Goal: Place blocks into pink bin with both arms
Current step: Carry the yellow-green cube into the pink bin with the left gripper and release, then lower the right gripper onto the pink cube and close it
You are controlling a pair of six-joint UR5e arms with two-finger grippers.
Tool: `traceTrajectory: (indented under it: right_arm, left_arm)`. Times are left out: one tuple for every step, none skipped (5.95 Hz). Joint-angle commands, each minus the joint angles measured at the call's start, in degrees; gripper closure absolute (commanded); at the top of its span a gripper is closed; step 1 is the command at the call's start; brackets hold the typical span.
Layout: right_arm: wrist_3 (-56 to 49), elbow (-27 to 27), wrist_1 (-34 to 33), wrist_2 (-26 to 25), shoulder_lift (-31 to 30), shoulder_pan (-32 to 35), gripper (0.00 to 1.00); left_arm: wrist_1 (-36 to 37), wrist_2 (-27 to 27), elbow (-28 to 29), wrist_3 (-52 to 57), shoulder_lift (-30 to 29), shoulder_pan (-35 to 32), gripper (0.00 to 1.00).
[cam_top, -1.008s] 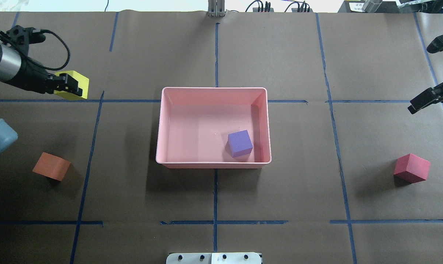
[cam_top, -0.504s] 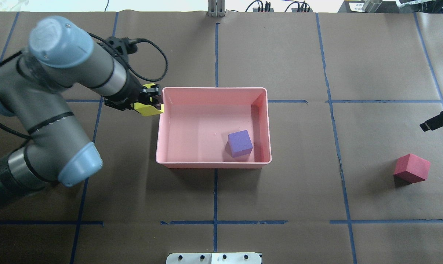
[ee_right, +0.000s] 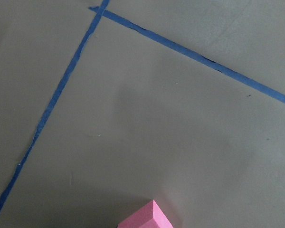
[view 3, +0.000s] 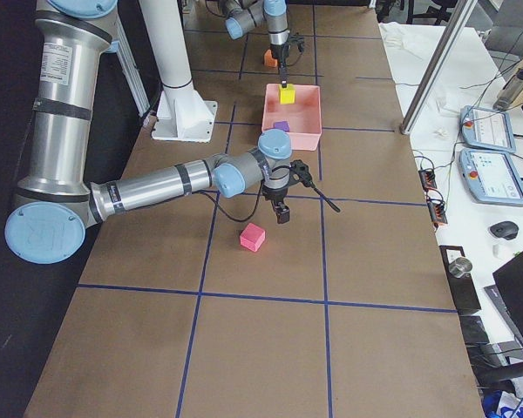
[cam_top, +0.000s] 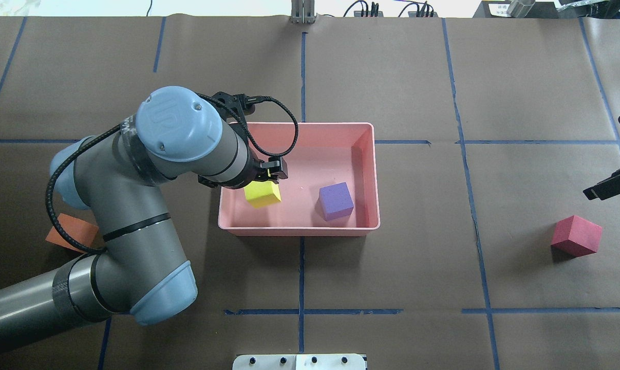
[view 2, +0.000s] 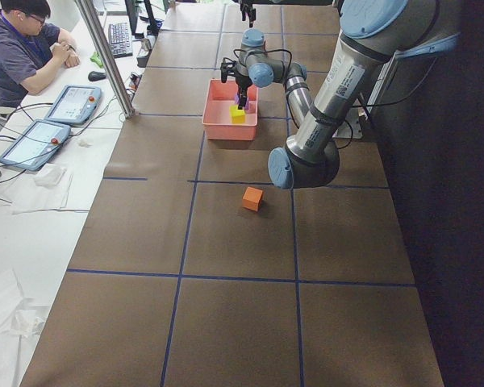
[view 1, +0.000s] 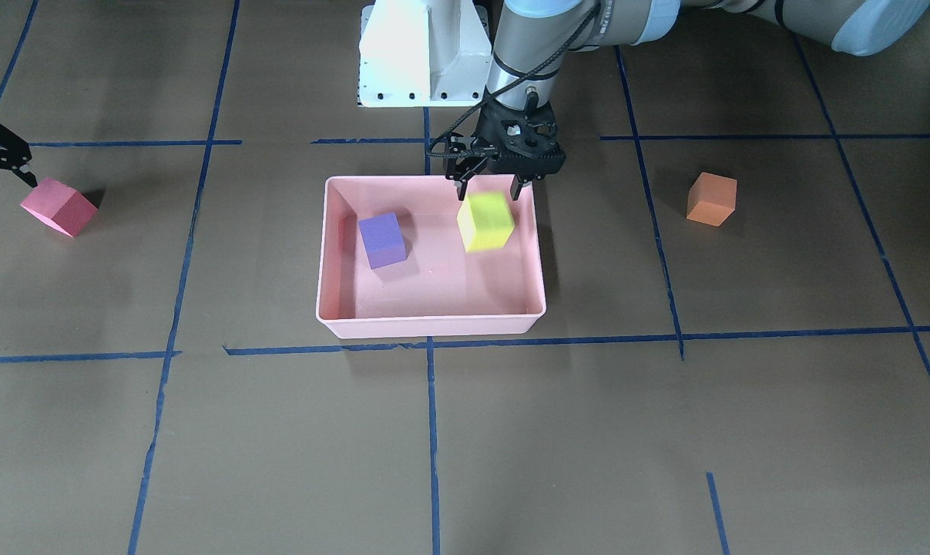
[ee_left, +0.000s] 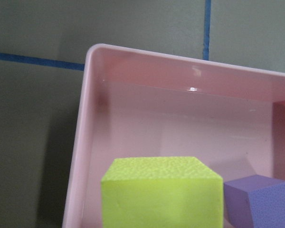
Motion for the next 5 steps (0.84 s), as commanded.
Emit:
traceTrajectory:
  right_arm:
    - [-0.32, 0.57, 0.17, 1.26, -0.34, -2.15, 0.0]
    - [-7.12, 0.05, 0.69, 0.73, -1.83, -2.59, 0.0]
    - [-17.54, -0.13, 0.61, -0.75, -4.02, -3.29, 0.0]
    - [-22.26, -0.22, 0.7, -2.86, -5.95, -4.95, 0.0]
    - [-22.04, -1.53, 0.87, -5.4, -6.41, -7.84, 0.0]
  left_arm:
    - [0.07, 1.69, 0.0, -0.06, 0.25, 0.8, 0.0]
    - [0.07, 1.69, 0.0, -0.06, 0.25, 0.89, 0.0]
    - [-0.02, 1.69, 0.08, 0.12, 0.34, 0.89, 0.0]
    - [-0.02, 1.78, 0.09, 0.12, 0.34, 0.89, 0.0]
    - [-0.02, 1.78, 0.09, 0.12, 0.34, 0.89, 0.0]
